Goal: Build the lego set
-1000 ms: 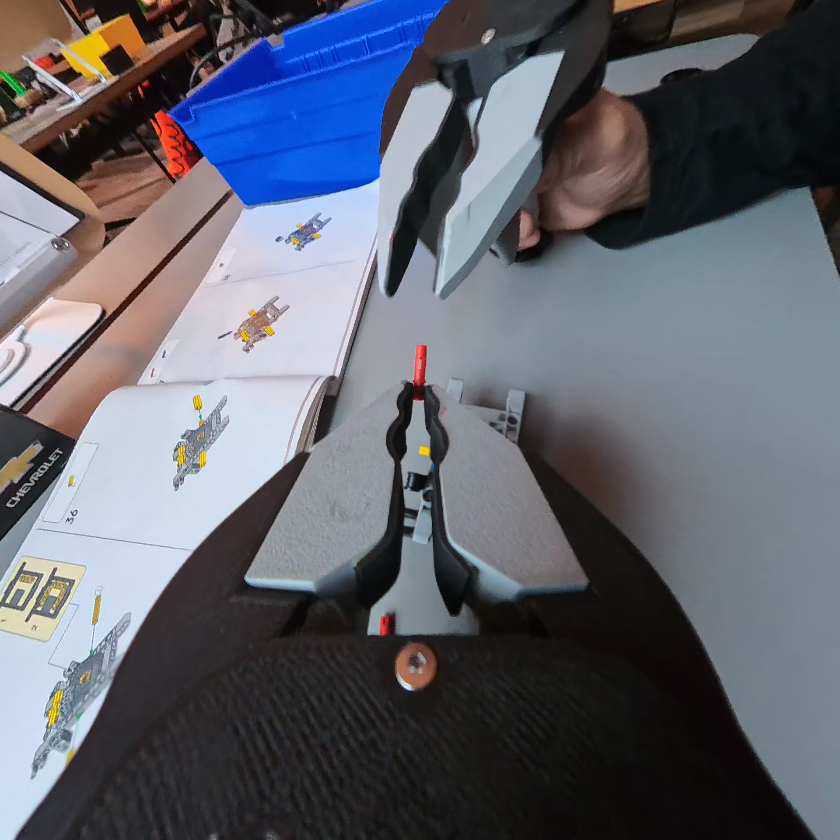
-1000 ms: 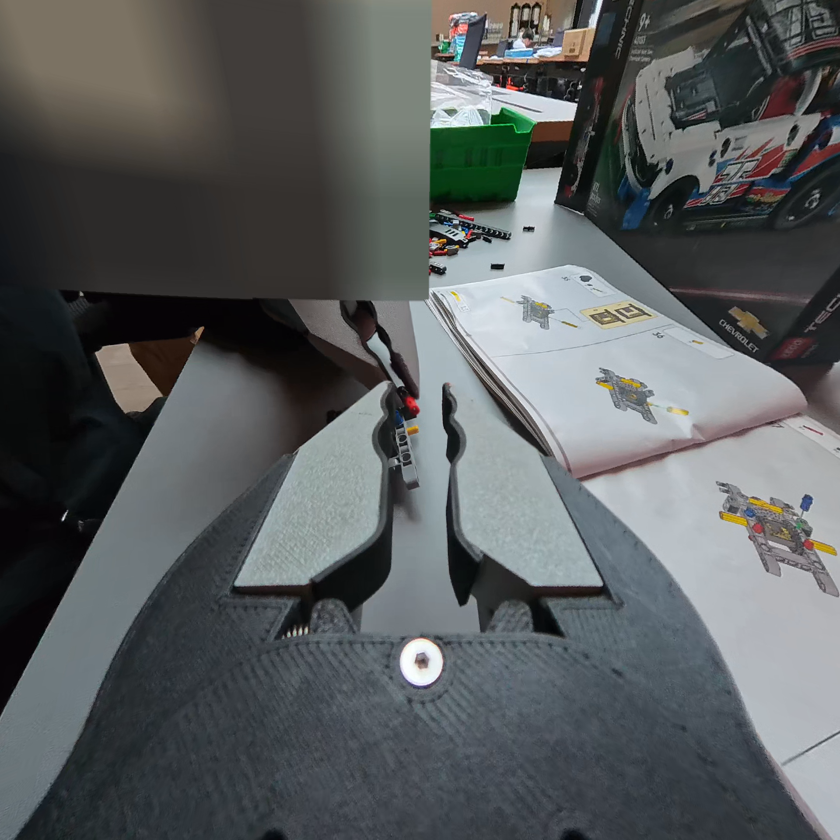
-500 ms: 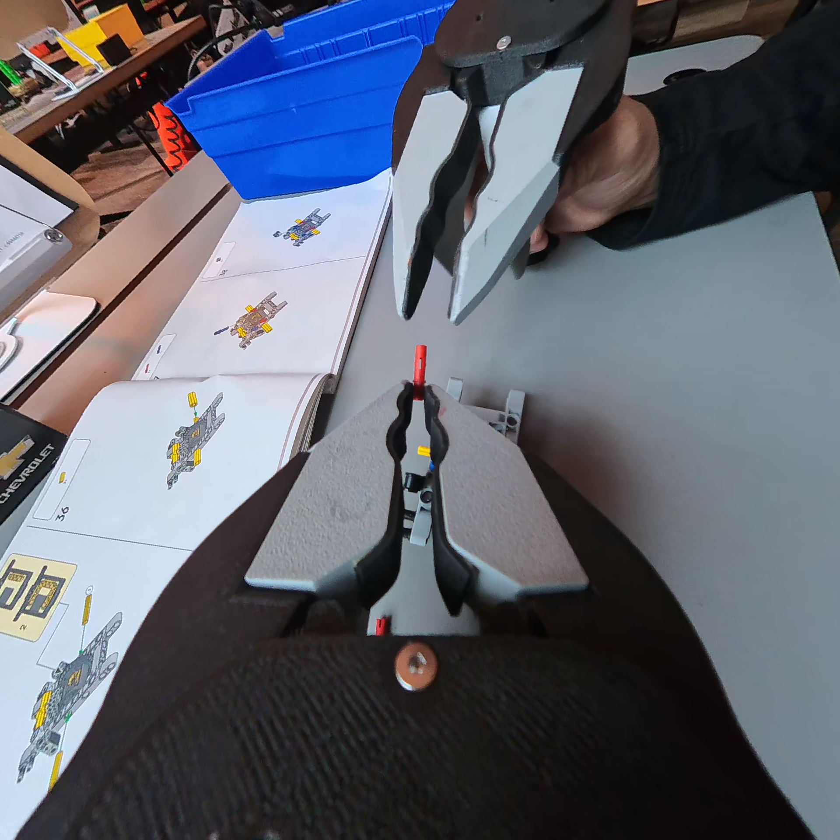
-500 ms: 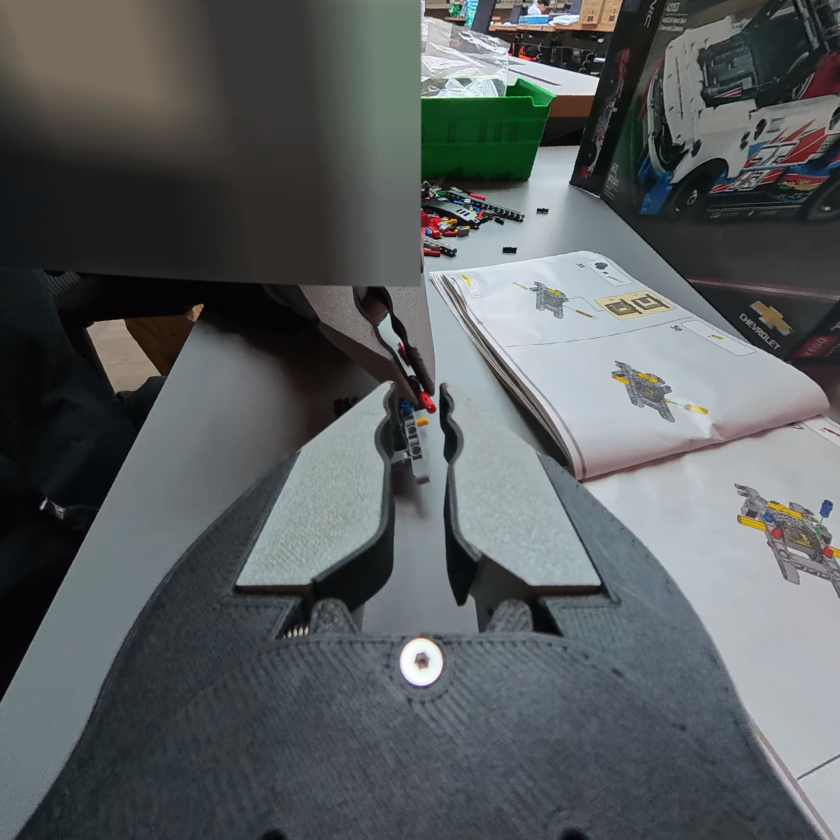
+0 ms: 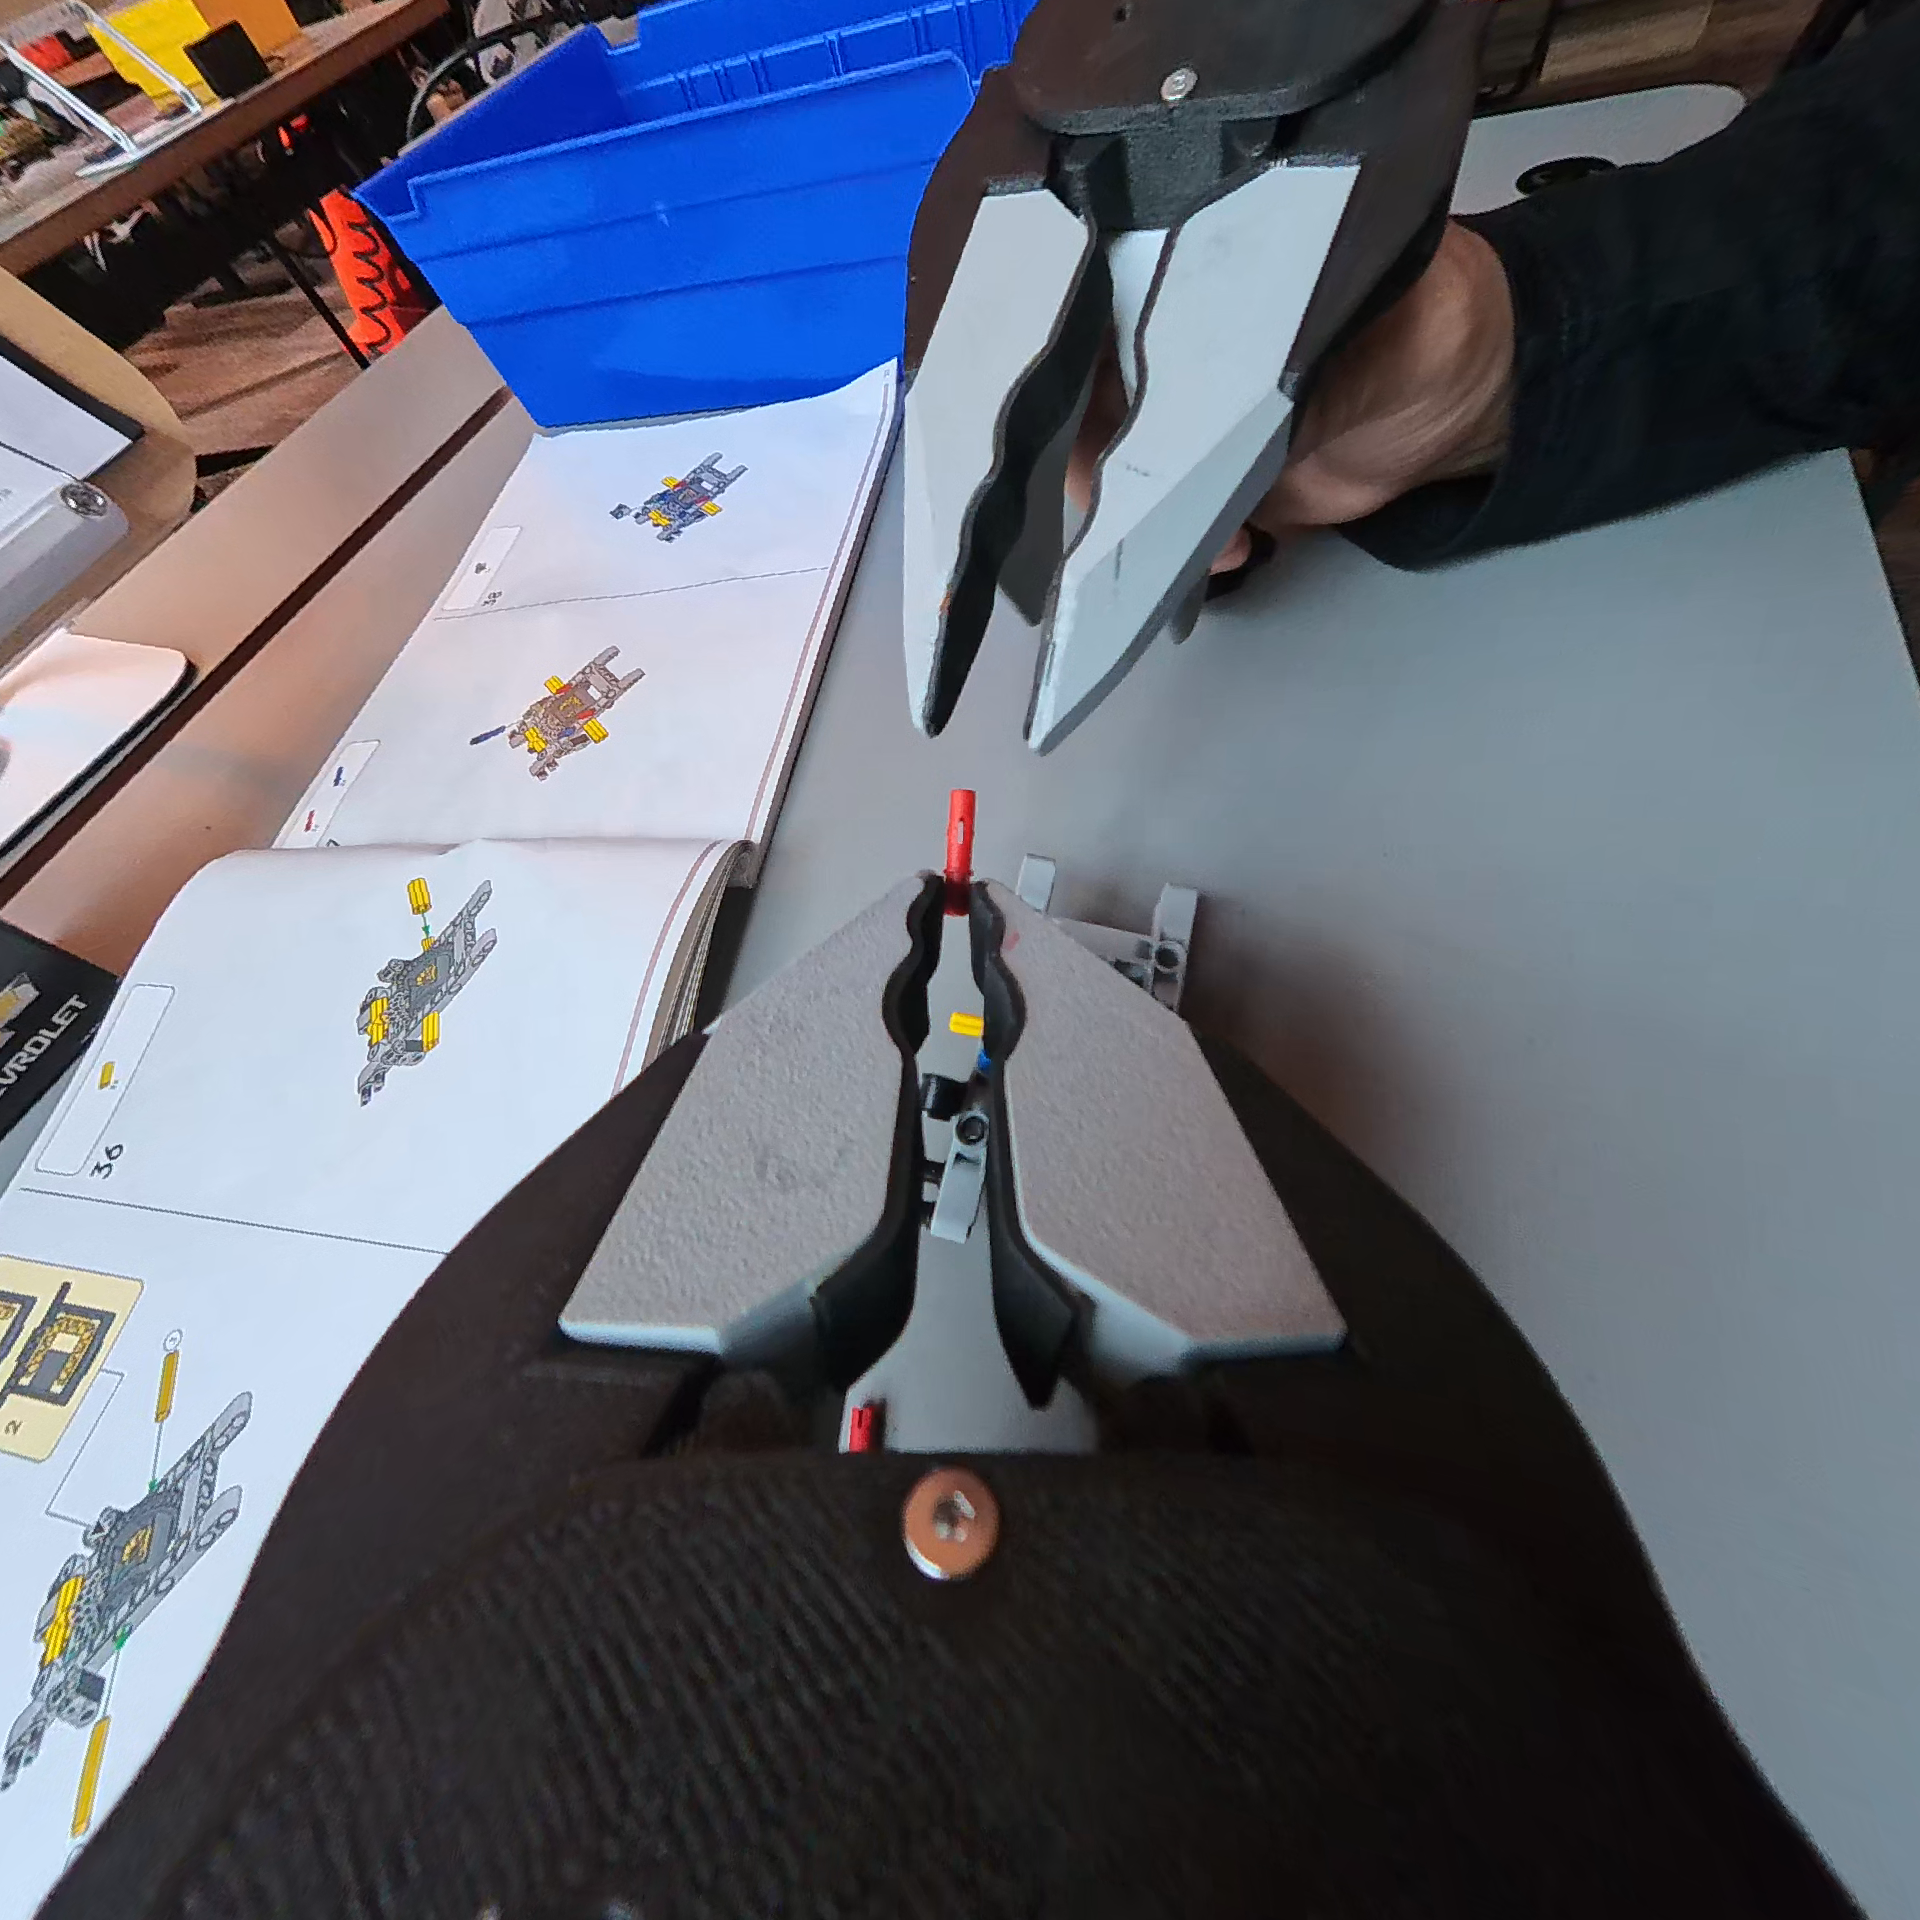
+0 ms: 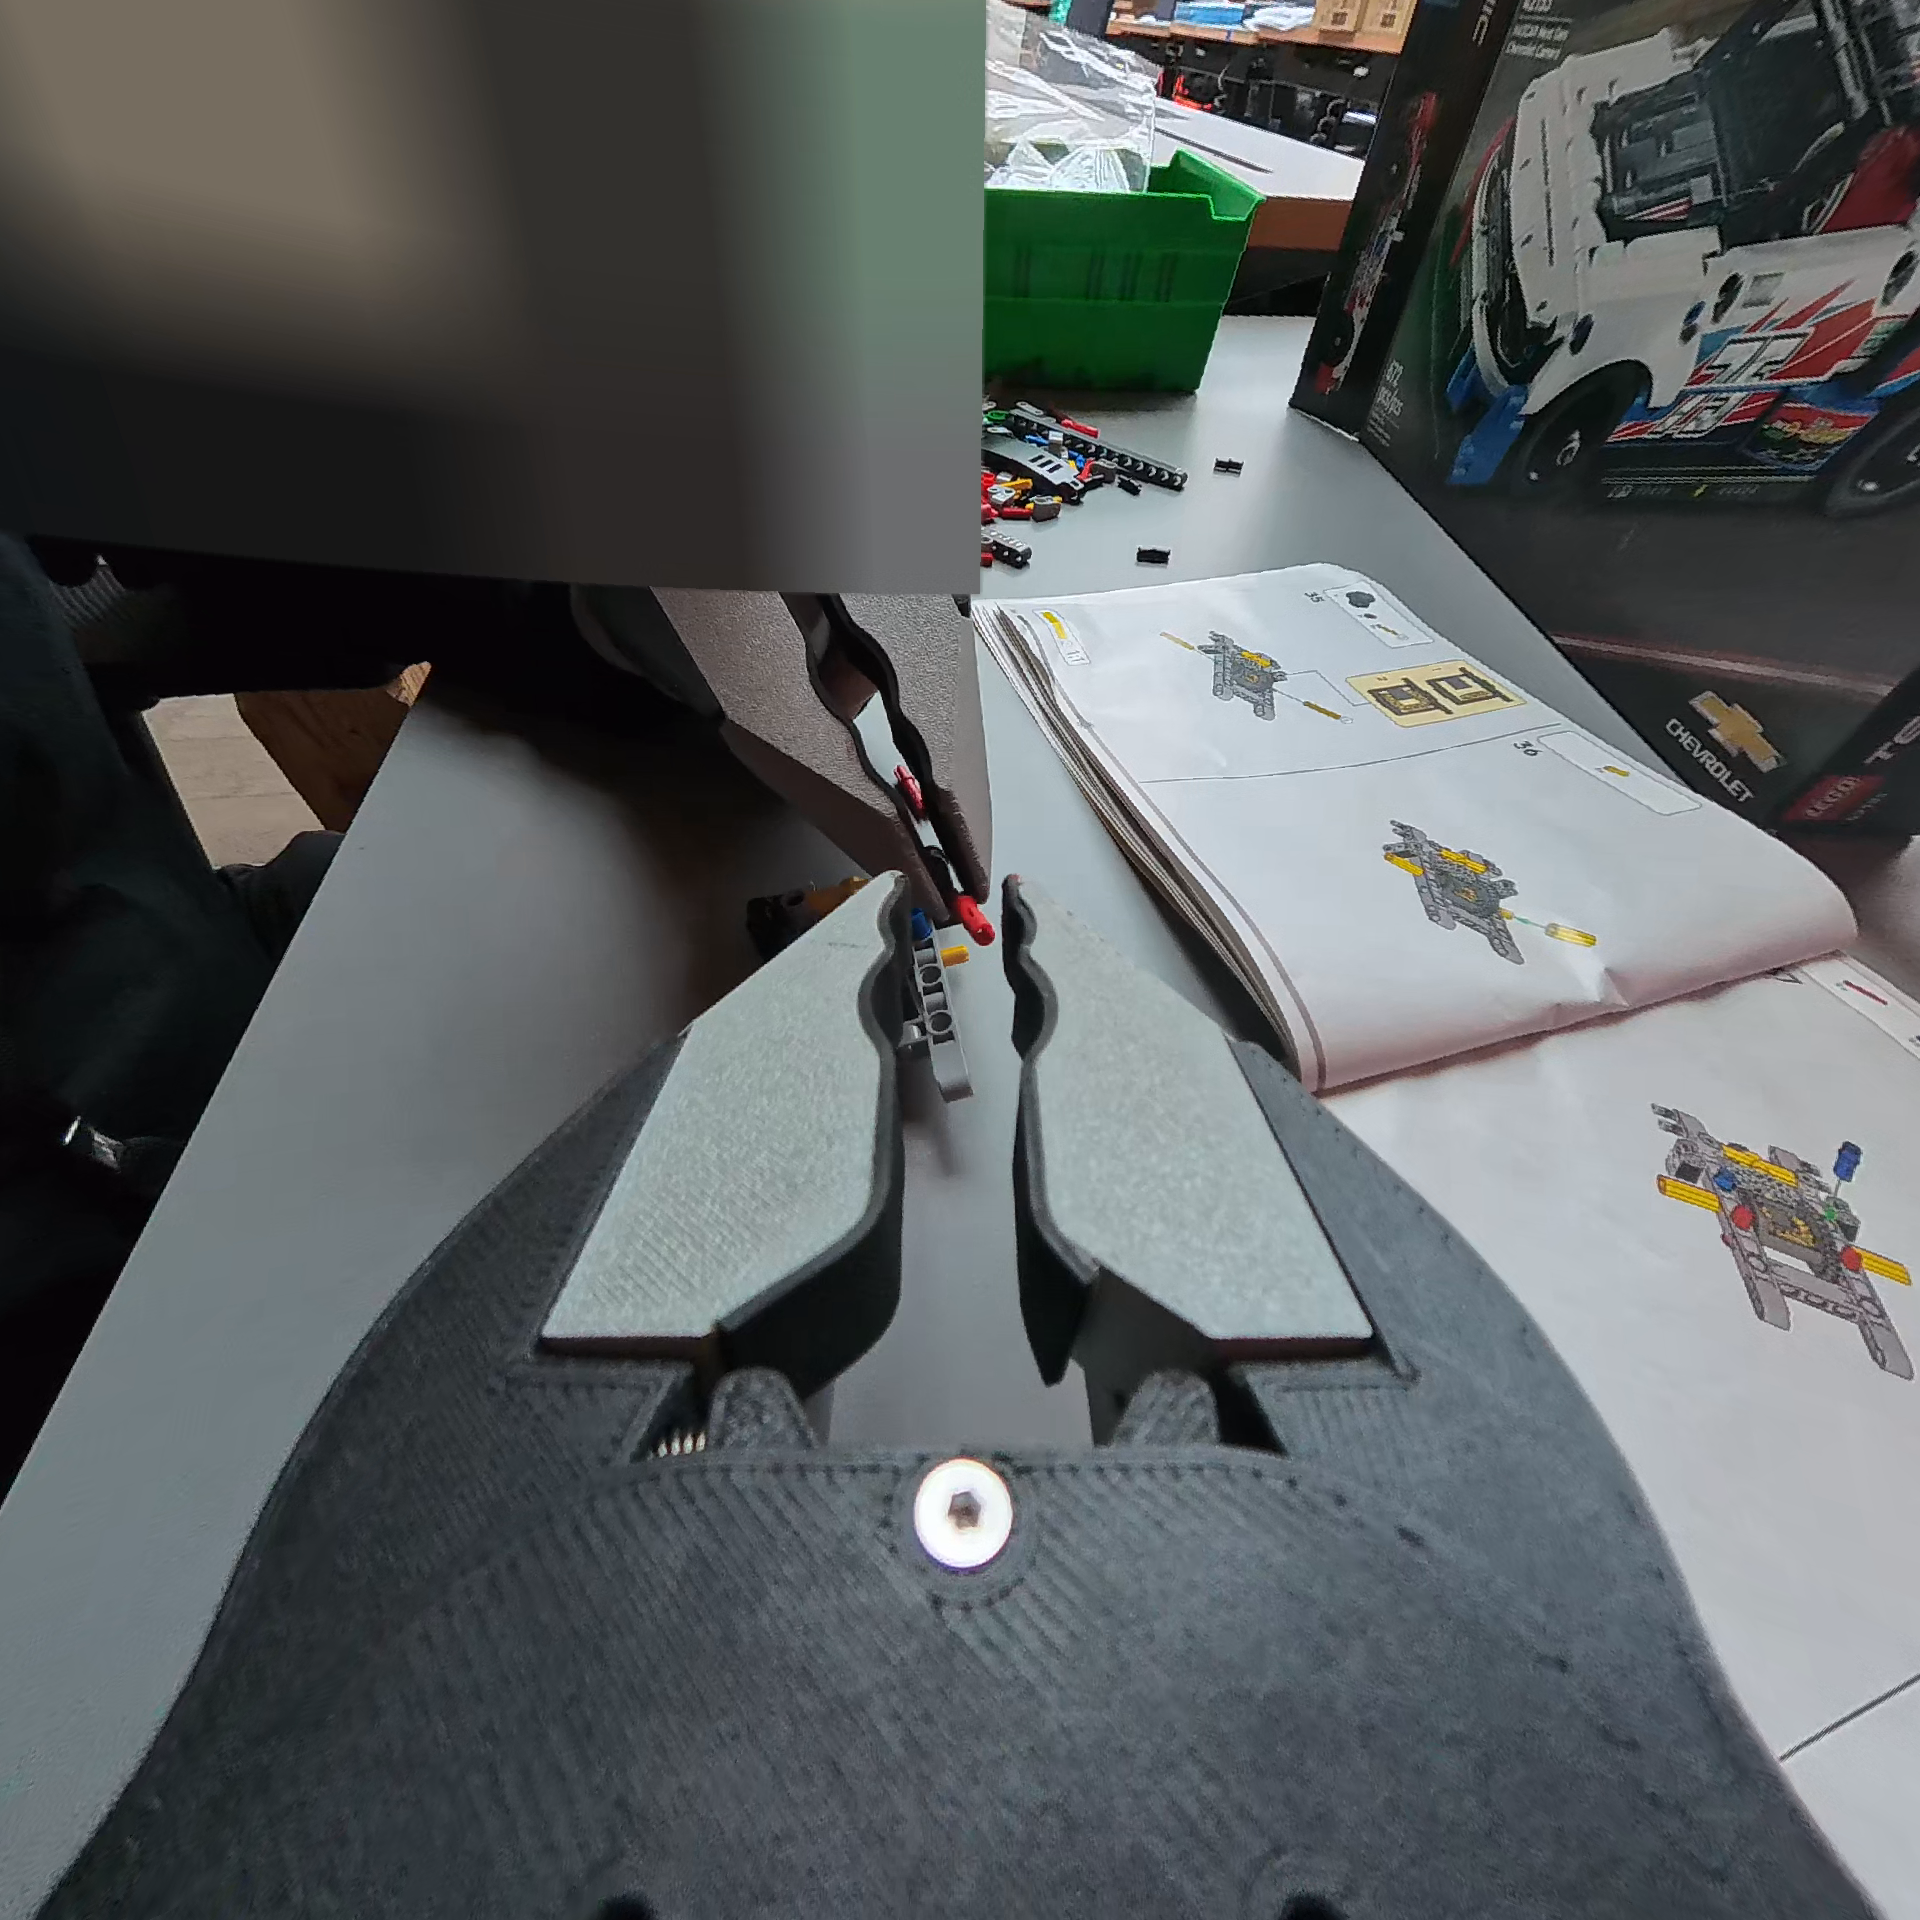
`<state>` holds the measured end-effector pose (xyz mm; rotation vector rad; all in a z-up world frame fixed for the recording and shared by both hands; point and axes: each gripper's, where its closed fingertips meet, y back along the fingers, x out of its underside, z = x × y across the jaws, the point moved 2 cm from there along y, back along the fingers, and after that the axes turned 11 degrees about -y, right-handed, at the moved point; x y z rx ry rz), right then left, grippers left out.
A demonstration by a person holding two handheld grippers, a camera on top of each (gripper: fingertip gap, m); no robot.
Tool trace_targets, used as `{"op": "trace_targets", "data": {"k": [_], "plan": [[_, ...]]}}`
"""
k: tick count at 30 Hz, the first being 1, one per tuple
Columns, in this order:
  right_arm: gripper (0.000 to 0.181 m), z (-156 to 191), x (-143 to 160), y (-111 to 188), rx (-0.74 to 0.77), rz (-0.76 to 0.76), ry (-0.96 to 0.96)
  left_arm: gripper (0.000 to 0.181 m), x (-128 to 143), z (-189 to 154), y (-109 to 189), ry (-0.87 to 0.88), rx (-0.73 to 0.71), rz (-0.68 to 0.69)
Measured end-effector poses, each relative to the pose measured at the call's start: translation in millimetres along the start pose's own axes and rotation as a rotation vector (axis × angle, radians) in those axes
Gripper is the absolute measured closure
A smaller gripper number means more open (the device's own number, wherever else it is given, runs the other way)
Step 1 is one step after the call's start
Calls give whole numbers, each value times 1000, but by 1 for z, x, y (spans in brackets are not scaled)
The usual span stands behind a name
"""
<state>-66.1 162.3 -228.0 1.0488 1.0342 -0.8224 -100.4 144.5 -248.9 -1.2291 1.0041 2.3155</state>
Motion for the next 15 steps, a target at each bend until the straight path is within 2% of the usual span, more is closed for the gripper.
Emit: {"op": "trace_targets", "data": {"k": [15], "plan": [[167,3,0,-1,-6,0,6,179,2,-2,-2,-1,10,14]]}}
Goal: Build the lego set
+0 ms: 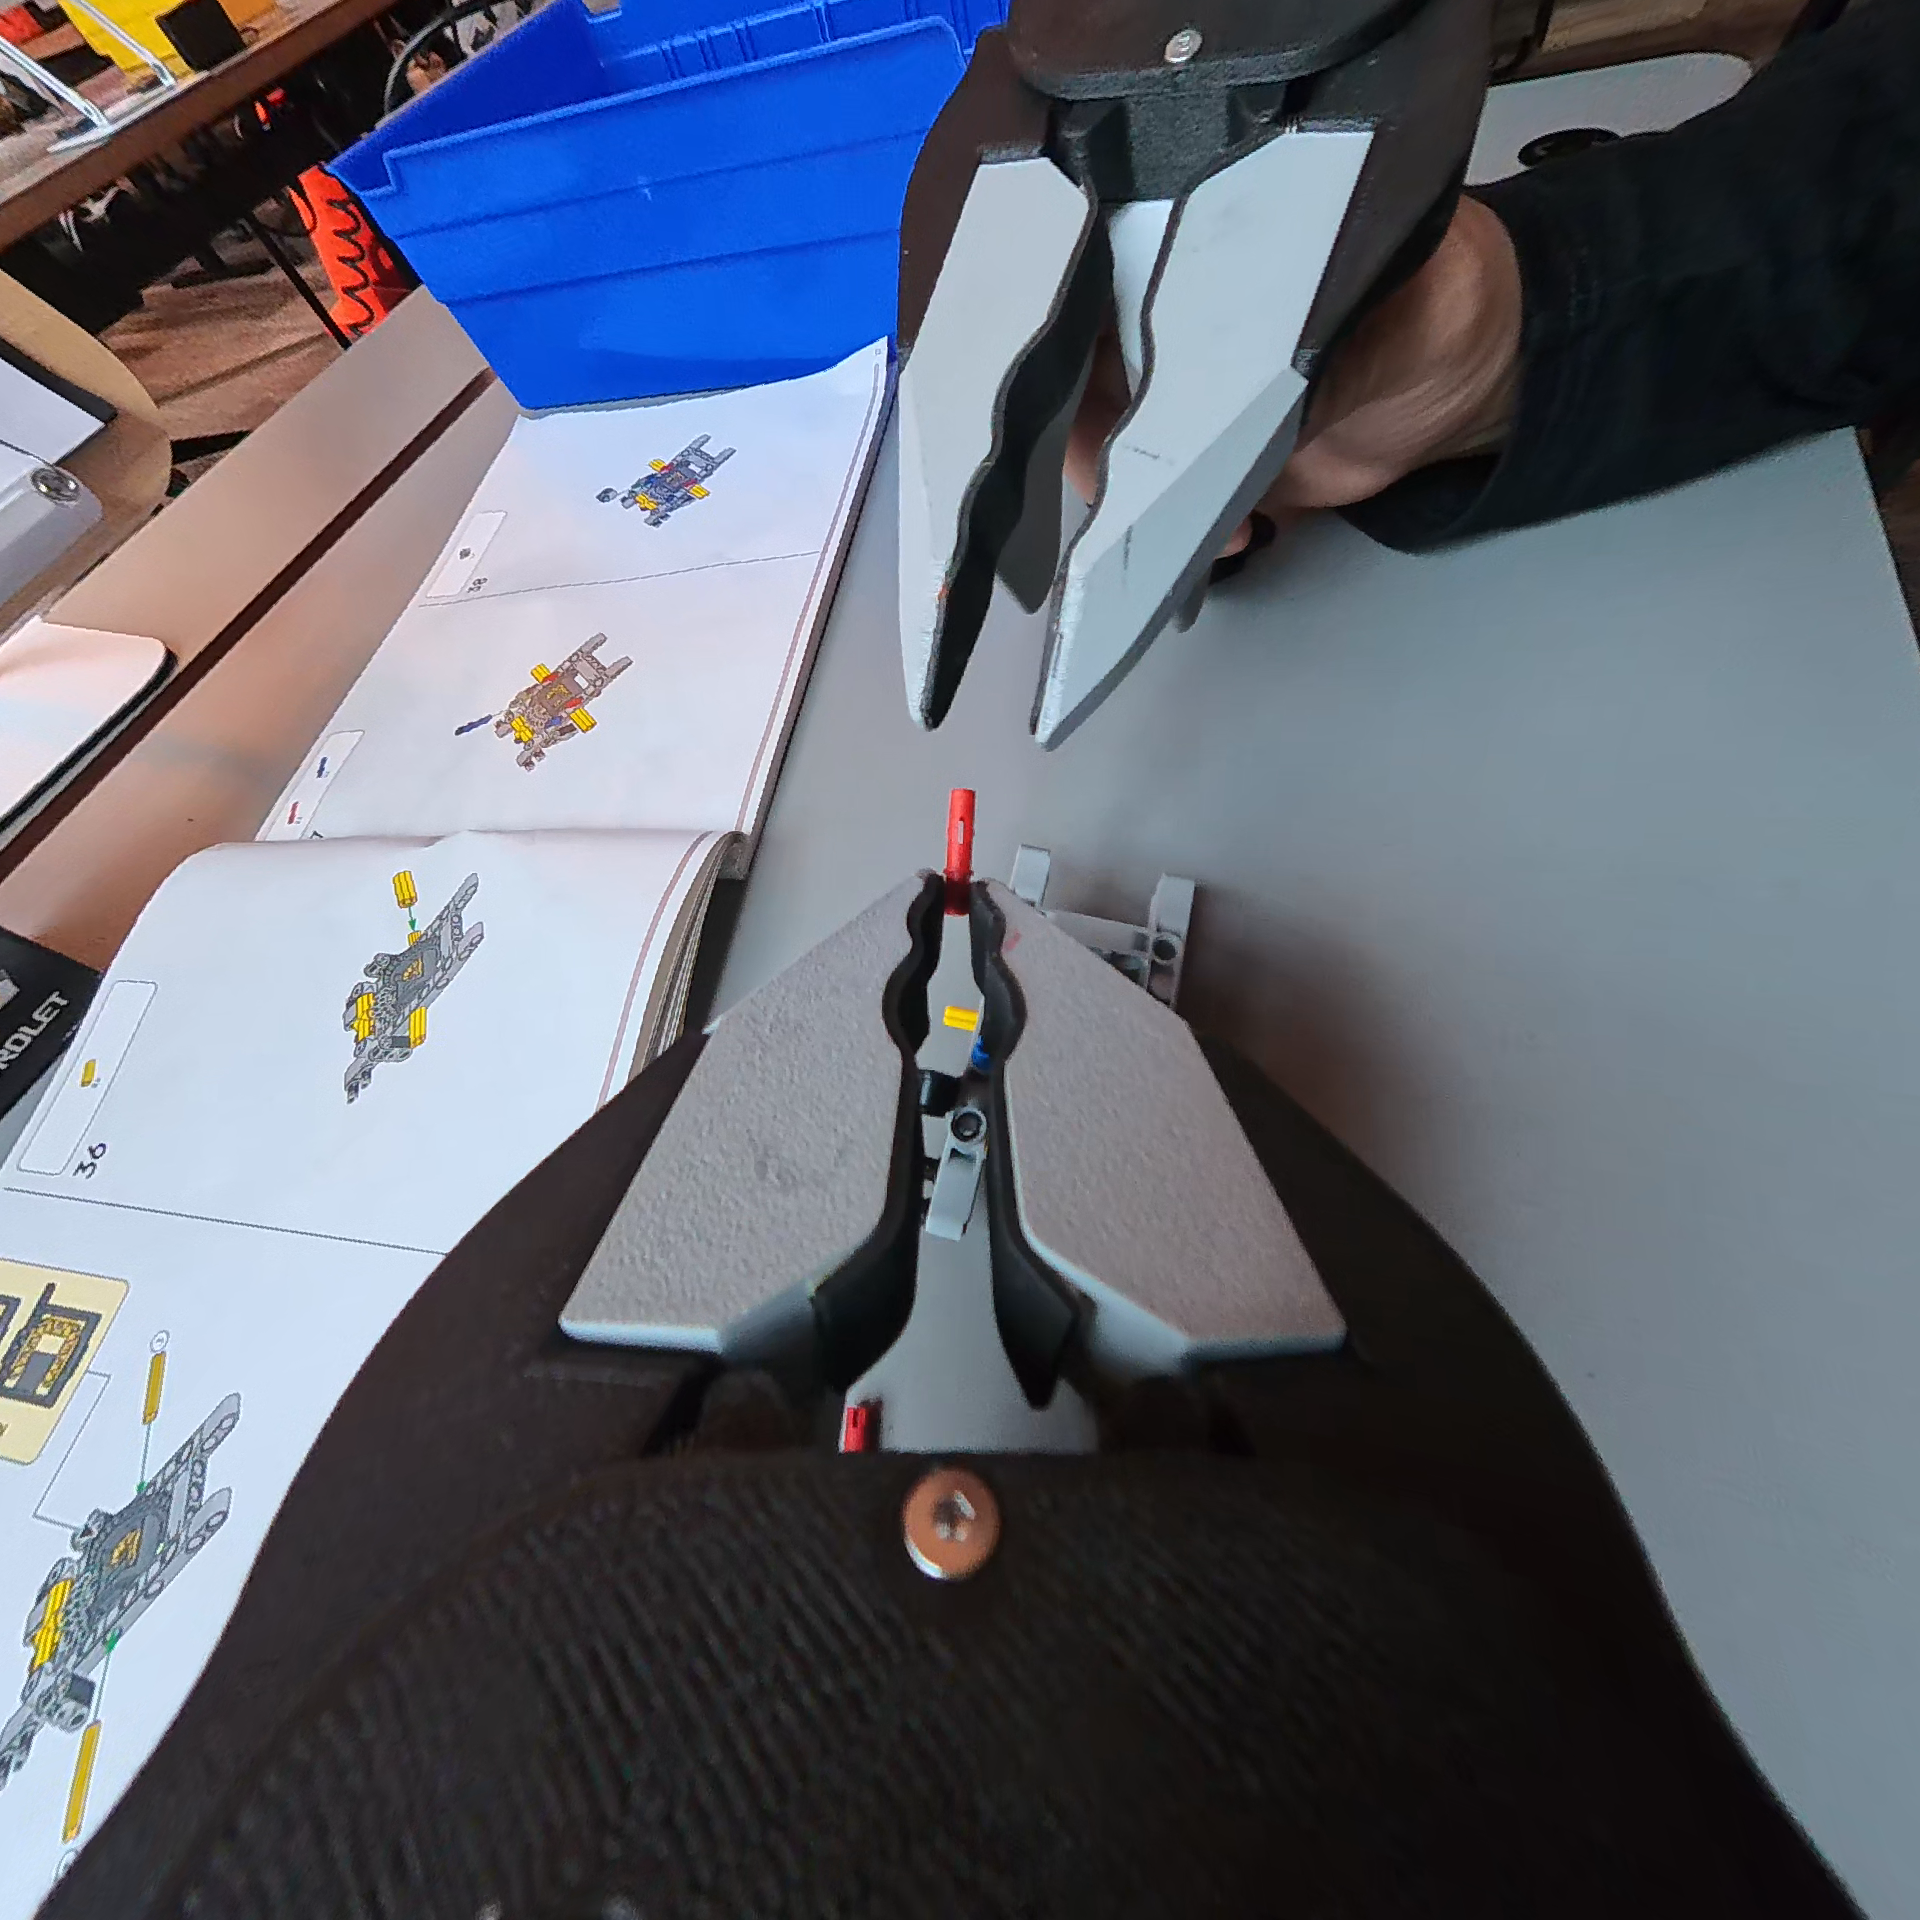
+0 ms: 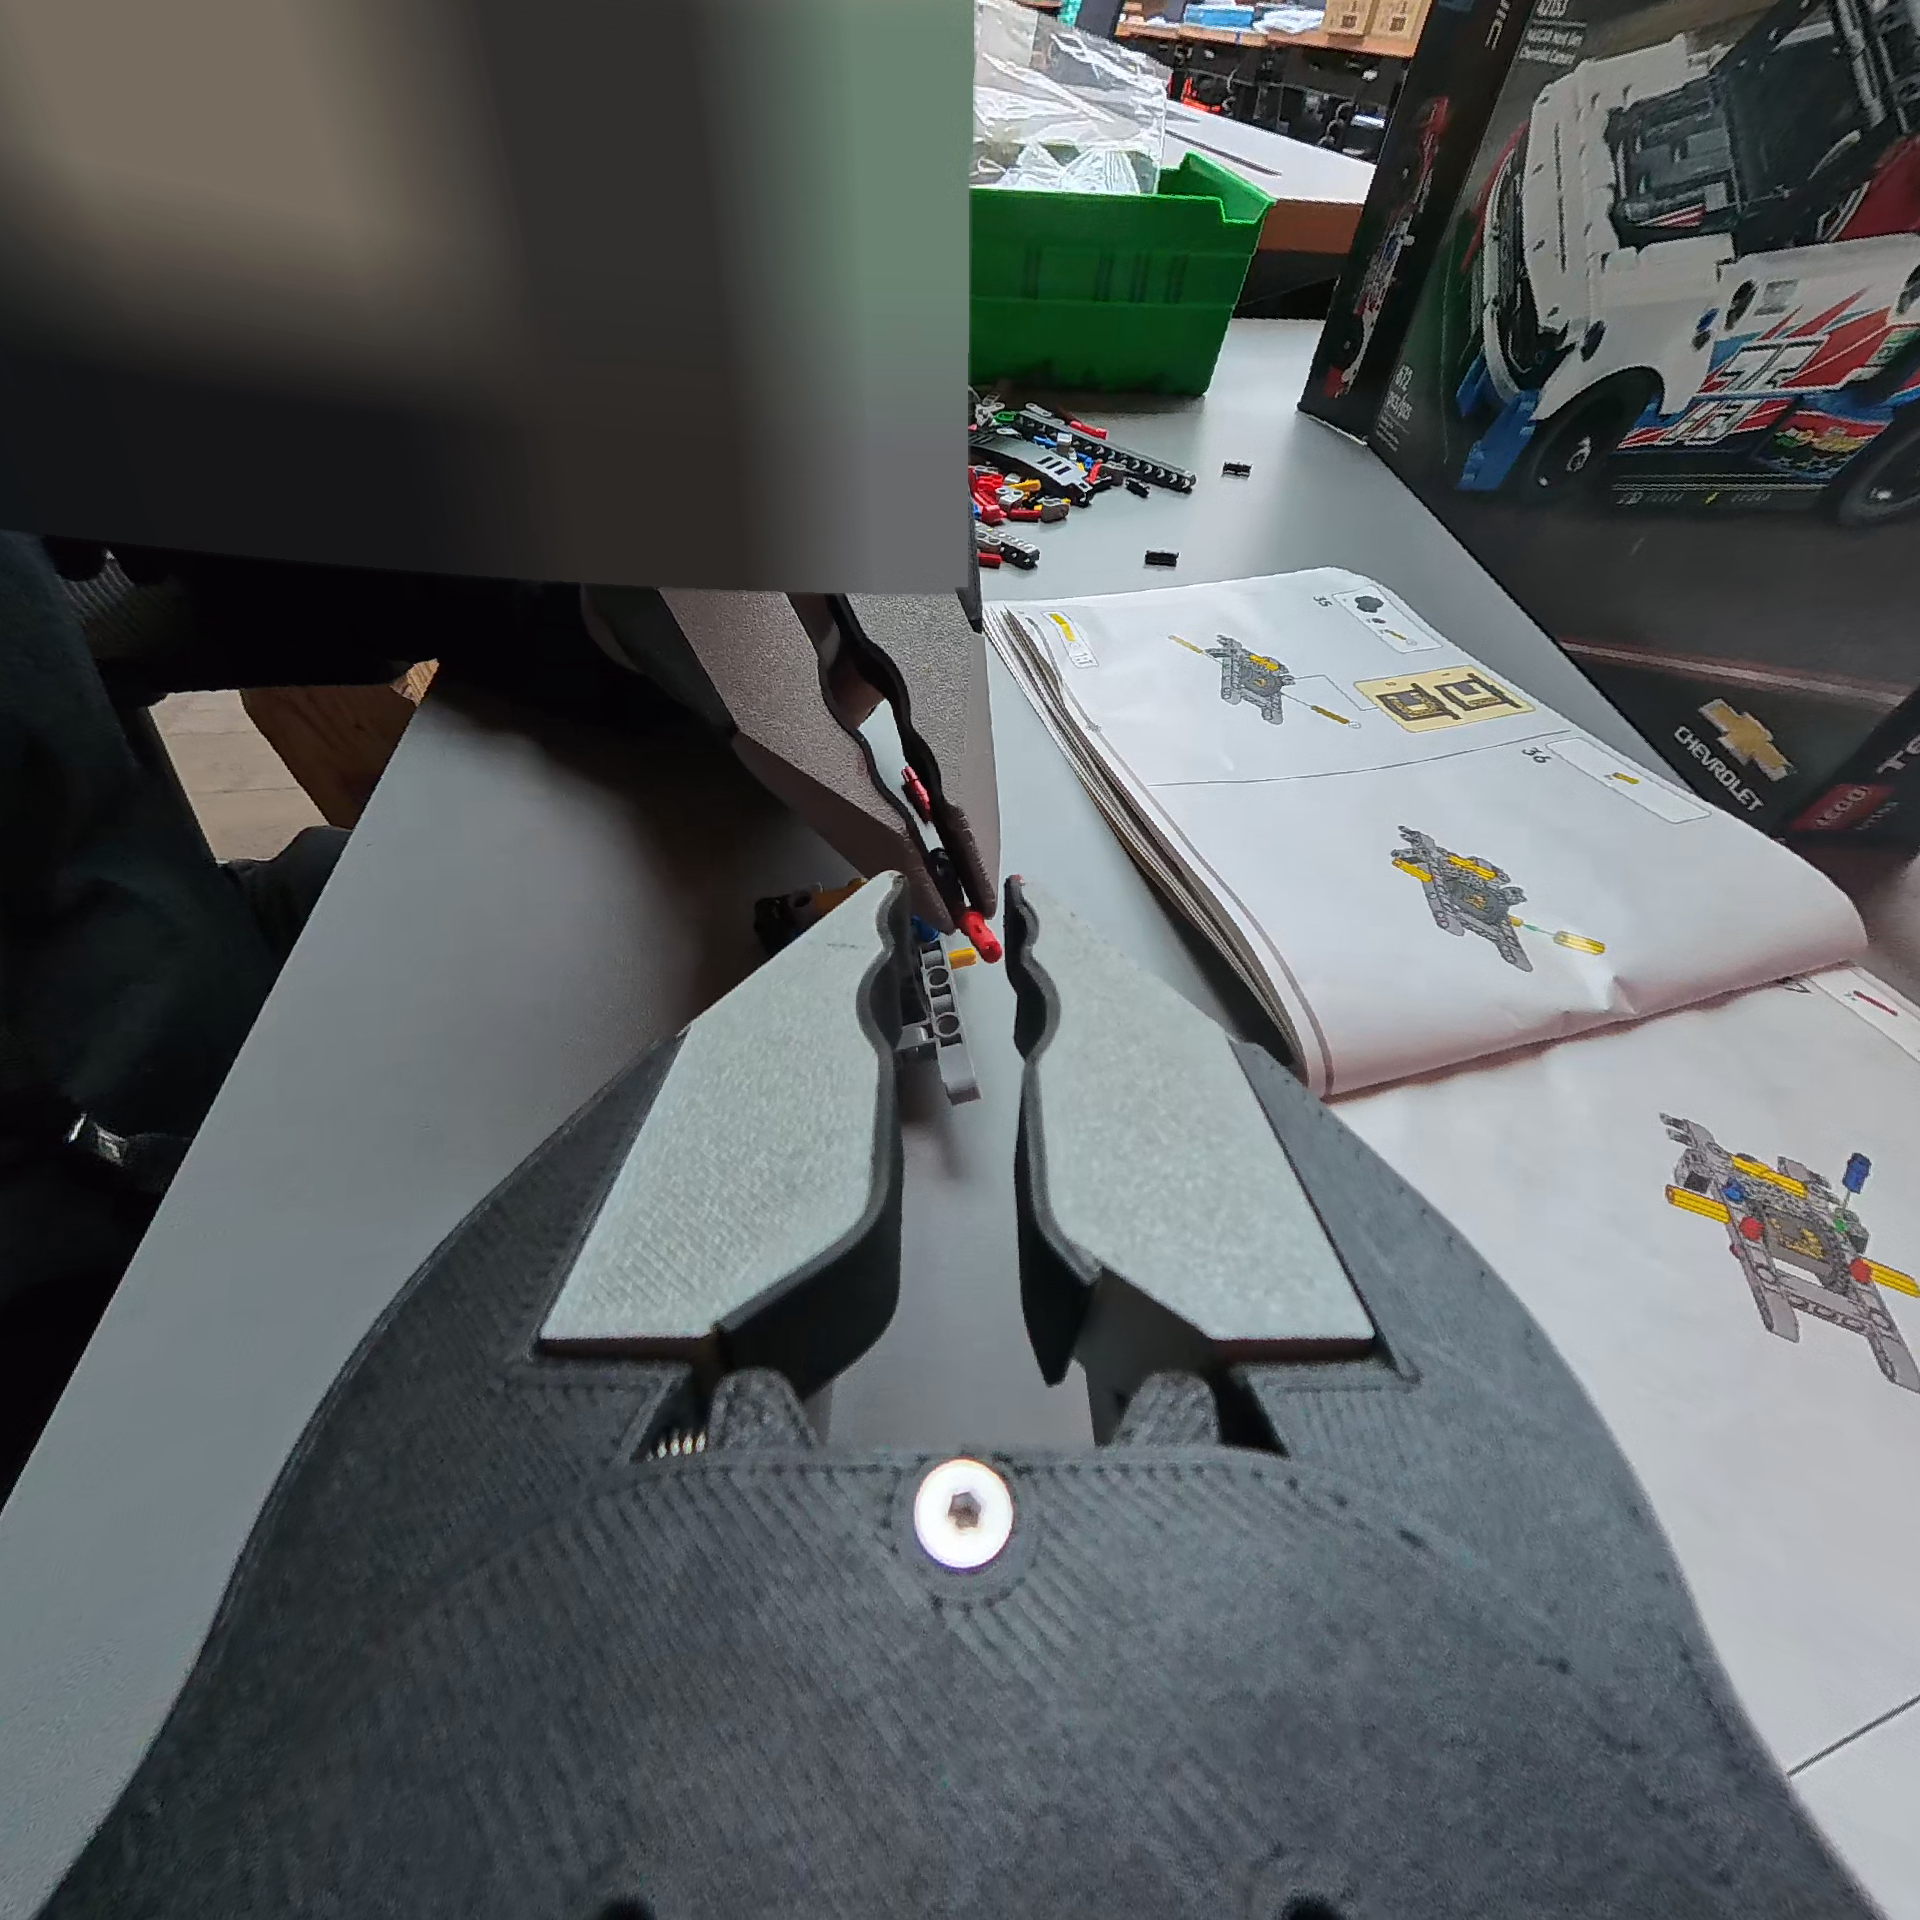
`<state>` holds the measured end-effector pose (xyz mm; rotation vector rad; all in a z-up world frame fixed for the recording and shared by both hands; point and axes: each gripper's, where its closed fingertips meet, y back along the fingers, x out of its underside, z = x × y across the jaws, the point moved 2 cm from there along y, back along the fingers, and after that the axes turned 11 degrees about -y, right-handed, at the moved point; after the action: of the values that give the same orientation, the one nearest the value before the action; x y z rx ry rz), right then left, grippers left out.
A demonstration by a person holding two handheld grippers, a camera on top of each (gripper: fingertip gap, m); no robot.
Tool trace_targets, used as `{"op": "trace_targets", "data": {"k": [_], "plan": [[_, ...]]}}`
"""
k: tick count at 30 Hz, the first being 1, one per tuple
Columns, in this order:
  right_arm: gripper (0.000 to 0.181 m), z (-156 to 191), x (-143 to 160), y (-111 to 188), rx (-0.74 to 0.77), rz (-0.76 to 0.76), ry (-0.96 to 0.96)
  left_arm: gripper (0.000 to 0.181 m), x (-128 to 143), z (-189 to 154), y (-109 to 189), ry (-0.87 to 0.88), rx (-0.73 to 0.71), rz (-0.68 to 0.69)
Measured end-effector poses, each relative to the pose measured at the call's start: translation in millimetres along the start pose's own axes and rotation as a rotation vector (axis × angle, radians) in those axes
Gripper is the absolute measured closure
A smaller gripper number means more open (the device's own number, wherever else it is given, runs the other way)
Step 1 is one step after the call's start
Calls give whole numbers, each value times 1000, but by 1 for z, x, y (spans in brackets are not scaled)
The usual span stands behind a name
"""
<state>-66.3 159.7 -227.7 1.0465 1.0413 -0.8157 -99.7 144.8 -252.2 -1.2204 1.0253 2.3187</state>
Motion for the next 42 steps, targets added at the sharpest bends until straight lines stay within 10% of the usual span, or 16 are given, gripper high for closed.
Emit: {"op": "trace_targets", "data": {"k": [42], "plan": [[173,0,16,-6,-21,98,-10,180,-9,-10,4,-26,51,-49]]}}
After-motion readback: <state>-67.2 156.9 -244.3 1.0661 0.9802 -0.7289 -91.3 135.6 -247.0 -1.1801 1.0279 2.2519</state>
